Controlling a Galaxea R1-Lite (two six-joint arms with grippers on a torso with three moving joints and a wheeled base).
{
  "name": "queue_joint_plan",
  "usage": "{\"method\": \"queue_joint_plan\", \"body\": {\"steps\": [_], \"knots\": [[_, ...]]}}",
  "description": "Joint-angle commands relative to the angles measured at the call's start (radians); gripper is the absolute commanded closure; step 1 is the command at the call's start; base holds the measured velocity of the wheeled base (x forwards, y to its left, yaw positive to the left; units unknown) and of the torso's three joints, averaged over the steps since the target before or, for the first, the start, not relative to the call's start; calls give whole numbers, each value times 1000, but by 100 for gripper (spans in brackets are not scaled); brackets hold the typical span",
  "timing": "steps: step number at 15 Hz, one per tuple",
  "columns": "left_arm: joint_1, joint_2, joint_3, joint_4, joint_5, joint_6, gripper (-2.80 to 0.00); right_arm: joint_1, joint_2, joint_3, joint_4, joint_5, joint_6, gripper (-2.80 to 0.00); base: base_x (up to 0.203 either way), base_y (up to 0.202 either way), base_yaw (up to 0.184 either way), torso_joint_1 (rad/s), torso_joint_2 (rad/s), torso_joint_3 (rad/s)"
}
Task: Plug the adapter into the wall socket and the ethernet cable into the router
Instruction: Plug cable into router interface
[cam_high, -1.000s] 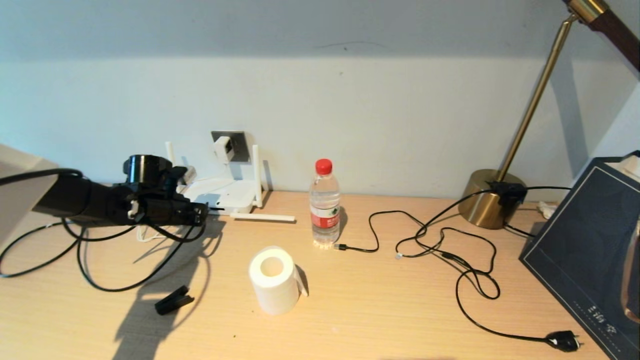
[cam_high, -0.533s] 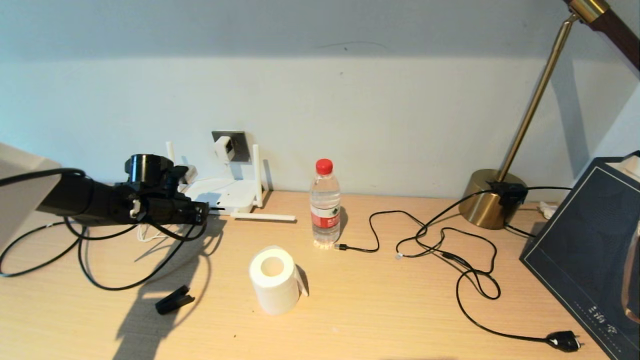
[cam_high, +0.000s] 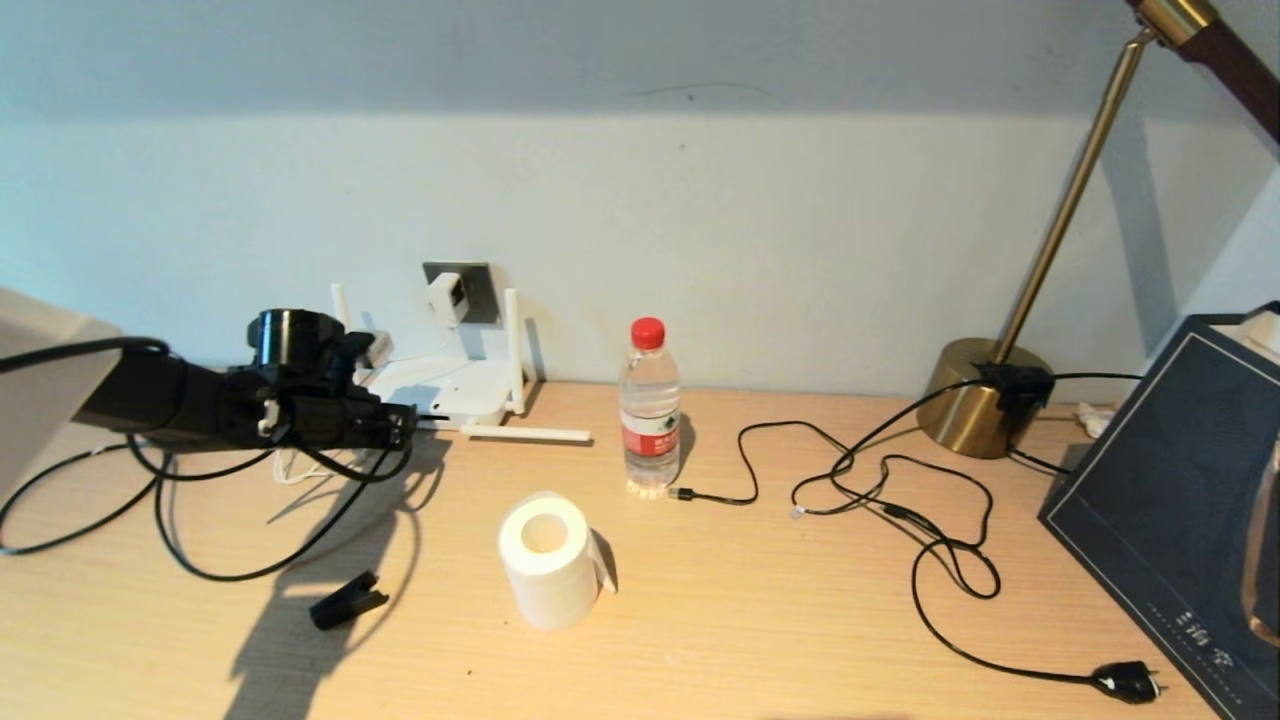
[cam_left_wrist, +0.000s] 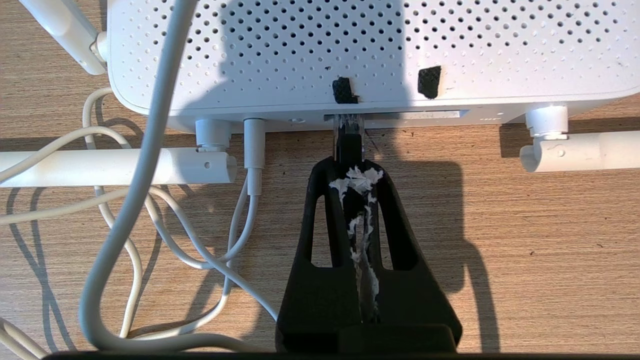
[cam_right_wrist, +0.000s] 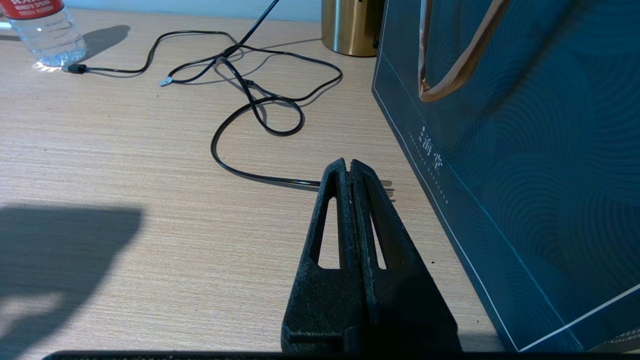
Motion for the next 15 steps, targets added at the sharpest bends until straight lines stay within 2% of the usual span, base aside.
{"method": "queue_joint_plan", "body": {"steps": [1,15], "knots": [[1,-6,1,-1,-1,1,0,0,0,0,0,0,-2,0,0,0,0,0,0,0],[1,-20,3,2,-2,1,0,0,0,0,0,0,-1,0,0,0,0,0,0,0]]}}
